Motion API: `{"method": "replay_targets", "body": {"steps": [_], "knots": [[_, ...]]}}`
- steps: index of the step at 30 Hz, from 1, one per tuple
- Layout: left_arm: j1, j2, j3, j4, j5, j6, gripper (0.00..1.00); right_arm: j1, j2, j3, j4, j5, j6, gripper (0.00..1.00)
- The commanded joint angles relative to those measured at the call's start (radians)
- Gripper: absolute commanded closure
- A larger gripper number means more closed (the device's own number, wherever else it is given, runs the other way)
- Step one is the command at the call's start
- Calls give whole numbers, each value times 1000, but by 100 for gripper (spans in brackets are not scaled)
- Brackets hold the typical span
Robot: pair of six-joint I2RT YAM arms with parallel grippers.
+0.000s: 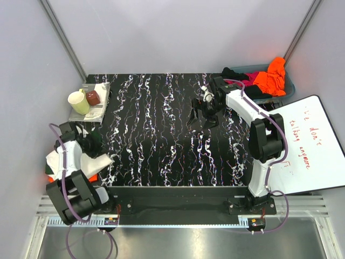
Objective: Fold and stack the t-shirts
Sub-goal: Neatly place the folded tshirt to the corner
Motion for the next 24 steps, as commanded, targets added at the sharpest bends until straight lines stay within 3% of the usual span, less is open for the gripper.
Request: {"method": "replay_targets", "body": {"steps": [1, 3, 8, 12, 14, 19, 24], "knots": [[107, 27, -105, 210, 292, -147, 100, -3, -10, 23, -7, -13, -10, 0], [199, 21, -171, 348, 427, -254, 100, -1, -13, 17, -9, -9, -12, 0], [374, -34, -279, 399, 487, -265, 100, -3, -26, -7, -7, 0, -18, 0], [542, 56, -389, 494, 600, -325, 100, -3, -22, -17, -7, -5, -18, 0], [601, 107, -426, 630, 683, -395, 100, -3, -19, -13, -9, -8, -20, 1], [632, 202, -354, 609, 720, -342, 100, -1, -15, -9, -9, -11, -20, 0], [605, 132, -343, 606, 737, -301, 100, -3, -16, -4, -9, -6, -15, 0]]}}
